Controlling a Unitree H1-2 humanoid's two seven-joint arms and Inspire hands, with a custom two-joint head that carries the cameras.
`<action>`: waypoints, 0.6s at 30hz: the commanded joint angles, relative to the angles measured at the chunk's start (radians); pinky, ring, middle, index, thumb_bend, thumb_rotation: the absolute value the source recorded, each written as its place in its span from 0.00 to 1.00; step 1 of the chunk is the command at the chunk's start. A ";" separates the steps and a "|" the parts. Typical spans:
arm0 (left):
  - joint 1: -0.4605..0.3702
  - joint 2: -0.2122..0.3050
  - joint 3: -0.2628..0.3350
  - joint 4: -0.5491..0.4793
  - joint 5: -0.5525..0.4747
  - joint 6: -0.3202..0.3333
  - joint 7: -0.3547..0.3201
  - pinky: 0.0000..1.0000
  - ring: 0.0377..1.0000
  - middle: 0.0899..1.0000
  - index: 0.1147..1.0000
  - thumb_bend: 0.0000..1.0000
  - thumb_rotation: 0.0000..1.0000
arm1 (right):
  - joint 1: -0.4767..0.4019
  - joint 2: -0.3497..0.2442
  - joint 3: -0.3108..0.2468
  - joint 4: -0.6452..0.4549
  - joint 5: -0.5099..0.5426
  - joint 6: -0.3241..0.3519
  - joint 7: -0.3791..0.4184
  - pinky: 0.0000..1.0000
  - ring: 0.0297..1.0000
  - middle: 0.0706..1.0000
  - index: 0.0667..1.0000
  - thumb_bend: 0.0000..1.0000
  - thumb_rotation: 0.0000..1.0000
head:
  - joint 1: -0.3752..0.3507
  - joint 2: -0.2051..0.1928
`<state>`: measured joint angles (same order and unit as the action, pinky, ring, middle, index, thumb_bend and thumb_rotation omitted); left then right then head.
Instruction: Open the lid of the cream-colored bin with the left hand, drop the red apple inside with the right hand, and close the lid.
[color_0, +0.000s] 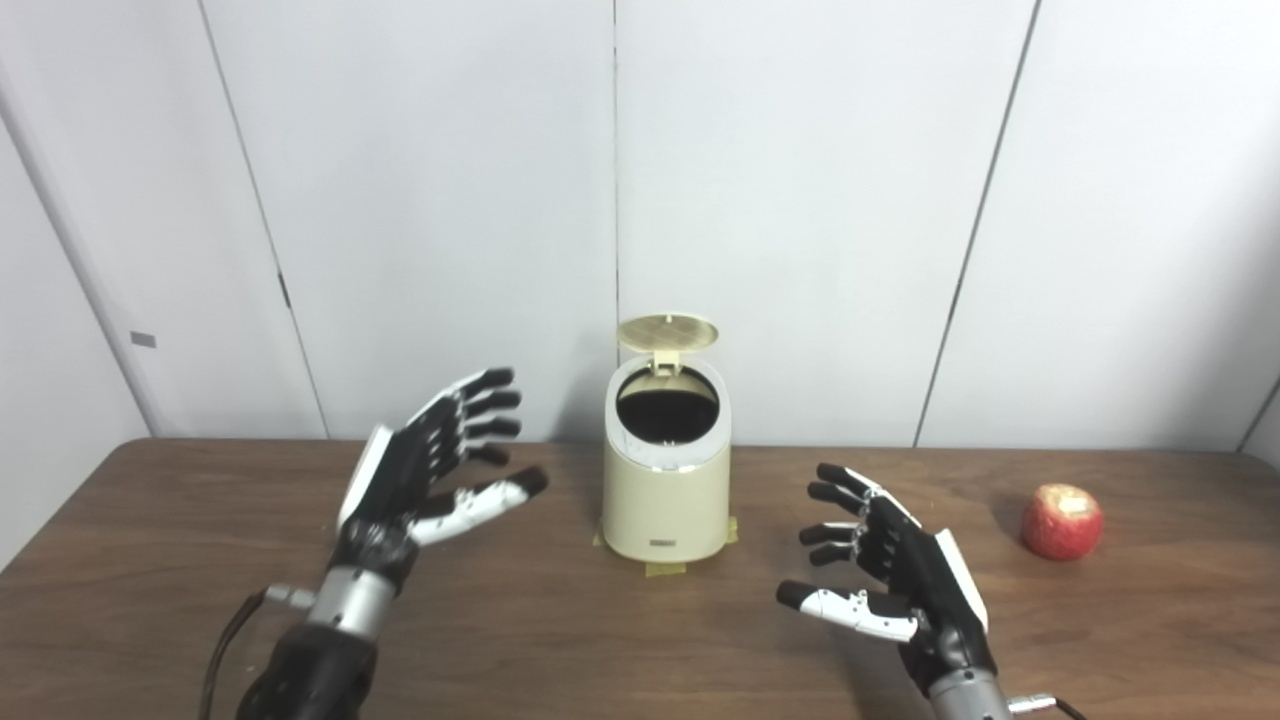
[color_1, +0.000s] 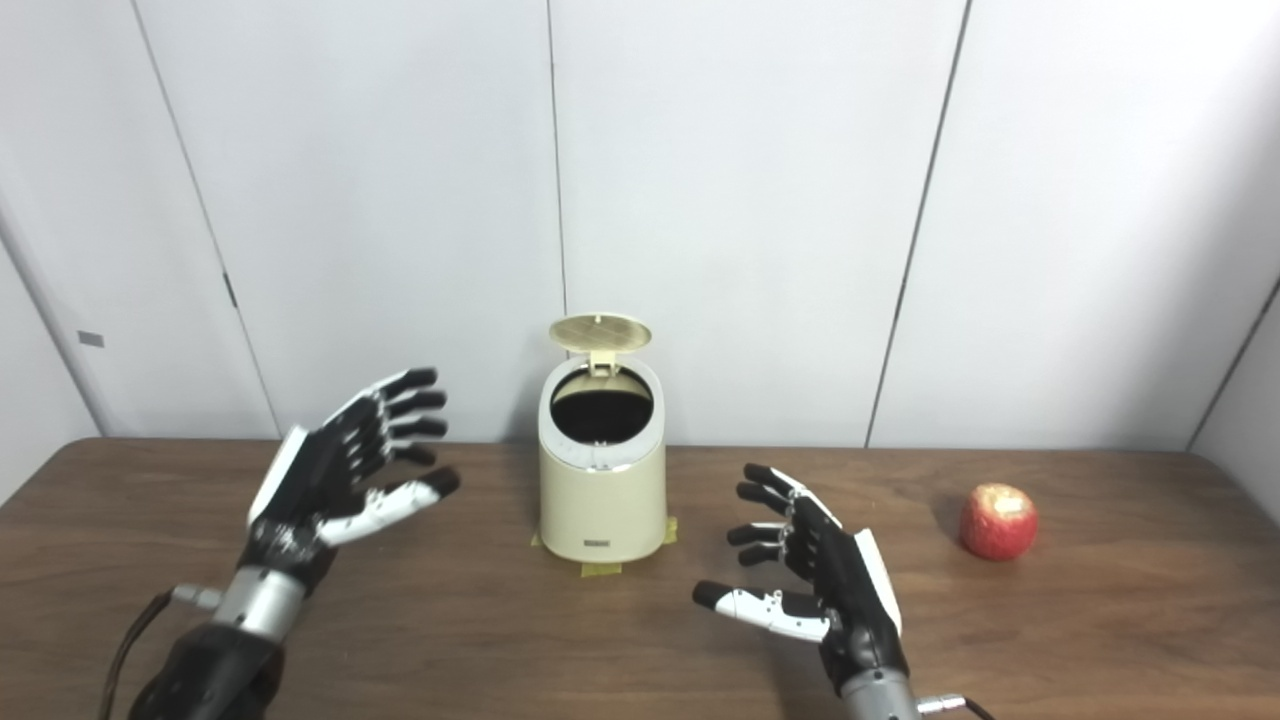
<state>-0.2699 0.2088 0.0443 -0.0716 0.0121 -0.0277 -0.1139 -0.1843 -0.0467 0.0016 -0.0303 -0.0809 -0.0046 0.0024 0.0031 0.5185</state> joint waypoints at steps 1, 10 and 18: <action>-0.007 0.013 0.007 0.008 -0.042 -0.085 -0.018 0.62 0.71 0.76 0.83 0.88 0.29 | -0.030 -0.006 -0.001 -0.035 -0.004 -0.019 -0.004 0.55 0.60 0.77 0.78 0.77 0.15 | 0.000 -0.001; 0.075 0.007 -0.007 0.096 -0.053 -0.212 -0.041 0.59 0.73 0.78 0.84 0.84 0.33 | -0.029 -0.014 -0.010 -0.040 0.029 -0.030 0.008 0.54 0.60 0.76 0.78 0.78 0.12 | -0.034 0.004; 0.082 0.013 -0.017 0.118 -0.038 -0.207 -0.049 0.64 0.74 0.80 0.84 0.83 0.34 | -0.070 -0.128 -0.041 -0.010 0.022 -0.077 0.041 0.50 0.59 0.73 0.77 0.75 0.15 | -0.123 -0.014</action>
<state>-0.1537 0.2052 0.0269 0.0609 -0.0306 -0.1968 -0.1628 -0.2014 -0.1630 -0.0264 -0.0226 -0.0633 -0.0308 0.0401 -0.1180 0.5032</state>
